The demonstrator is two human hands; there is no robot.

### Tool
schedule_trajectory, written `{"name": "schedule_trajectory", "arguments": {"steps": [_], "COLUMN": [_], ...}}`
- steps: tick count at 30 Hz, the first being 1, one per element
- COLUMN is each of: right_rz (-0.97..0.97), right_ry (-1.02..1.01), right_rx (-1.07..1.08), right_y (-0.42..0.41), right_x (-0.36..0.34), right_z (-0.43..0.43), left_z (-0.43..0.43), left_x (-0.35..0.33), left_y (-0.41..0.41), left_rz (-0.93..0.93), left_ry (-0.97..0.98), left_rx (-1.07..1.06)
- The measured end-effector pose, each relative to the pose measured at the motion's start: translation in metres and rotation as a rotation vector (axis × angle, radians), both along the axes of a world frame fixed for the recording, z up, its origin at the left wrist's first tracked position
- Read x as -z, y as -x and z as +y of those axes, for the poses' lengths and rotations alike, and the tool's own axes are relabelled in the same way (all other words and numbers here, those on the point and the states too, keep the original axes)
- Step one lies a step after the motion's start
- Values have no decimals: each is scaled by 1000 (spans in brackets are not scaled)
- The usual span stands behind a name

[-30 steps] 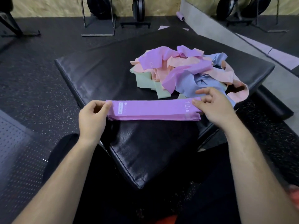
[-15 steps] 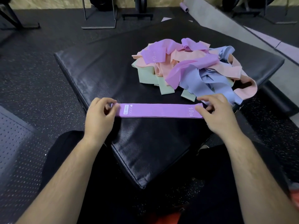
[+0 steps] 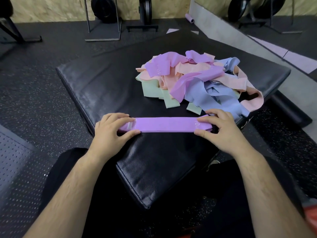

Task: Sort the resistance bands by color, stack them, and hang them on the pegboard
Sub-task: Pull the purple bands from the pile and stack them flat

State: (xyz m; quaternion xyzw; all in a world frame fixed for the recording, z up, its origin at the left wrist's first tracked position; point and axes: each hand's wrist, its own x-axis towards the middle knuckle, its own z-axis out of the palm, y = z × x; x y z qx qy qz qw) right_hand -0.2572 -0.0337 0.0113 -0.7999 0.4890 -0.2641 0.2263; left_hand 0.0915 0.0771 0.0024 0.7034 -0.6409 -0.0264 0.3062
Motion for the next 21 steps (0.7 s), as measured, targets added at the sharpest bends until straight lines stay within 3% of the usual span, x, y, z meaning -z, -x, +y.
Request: {"name": "schedule_trajectory", "arguments": {"steps": [6,10,16,21], "right_rz": [-44,-82,-78,-41], "right_ry": [230,314,353,303], "right_rx": [129,164,143,124], "right_y": [-9,-24,-50,-55], "right_x": [-8,-12,-12,-12], "right_z": [-4,-9,-21,-26], "left_z": [-19,-61,-124,-148], "left_x": [-16,-35,-51,-52], "left_y": [18,47,91,108], "left_rz": [-76,-97,-109,-140], "left_ry": [91,100,-44,-185], "left_rx": [1,114,275,239]}}
